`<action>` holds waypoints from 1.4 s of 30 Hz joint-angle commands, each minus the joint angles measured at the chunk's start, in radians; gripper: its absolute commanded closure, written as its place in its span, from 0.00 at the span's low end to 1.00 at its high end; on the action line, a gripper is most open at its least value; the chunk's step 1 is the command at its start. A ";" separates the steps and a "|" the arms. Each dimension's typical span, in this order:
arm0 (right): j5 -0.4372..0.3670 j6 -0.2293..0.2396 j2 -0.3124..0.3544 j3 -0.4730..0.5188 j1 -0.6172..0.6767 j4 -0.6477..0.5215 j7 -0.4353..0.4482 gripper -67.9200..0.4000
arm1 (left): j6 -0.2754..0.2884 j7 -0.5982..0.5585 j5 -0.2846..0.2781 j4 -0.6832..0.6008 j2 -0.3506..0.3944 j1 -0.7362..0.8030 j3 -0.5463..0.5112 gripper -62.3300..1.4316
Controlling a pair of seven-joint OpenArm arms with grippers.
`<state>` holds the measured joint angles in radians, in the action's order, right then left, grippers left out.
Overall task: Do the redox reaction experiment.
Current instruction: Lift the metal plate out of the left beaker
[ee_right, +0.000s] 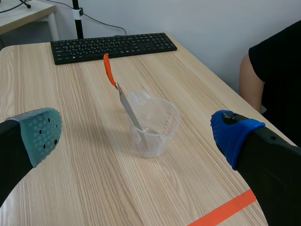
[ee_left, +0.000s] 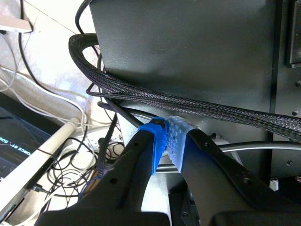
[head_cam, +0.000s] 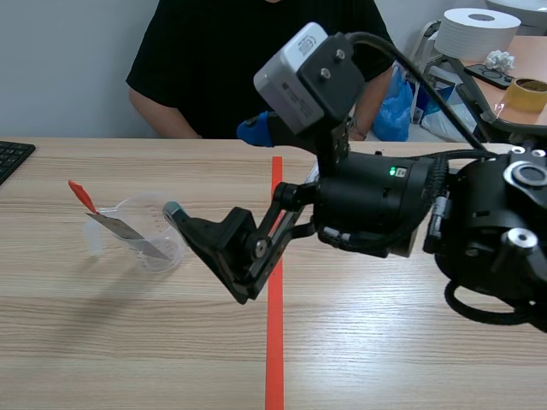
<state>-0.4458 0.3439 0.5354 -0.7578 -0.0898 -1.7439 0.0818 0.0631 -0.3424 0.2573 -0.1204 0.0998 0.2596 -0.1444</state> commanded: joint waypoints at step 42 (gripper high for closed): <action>0.237 -0.050 -0.546 -0.193 -0.349 0.670 0.149 0.08 | 0.002 -0.008 -0.002 -0.011 0.000 -0.013 -0.002 0.91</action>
<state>-0.2047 0.2985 0.0063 -0.9558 -0.4042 -1.0645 0.2192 0.0631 -0.3443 0.2573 -0.1204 0.0998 0.2405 -0.1444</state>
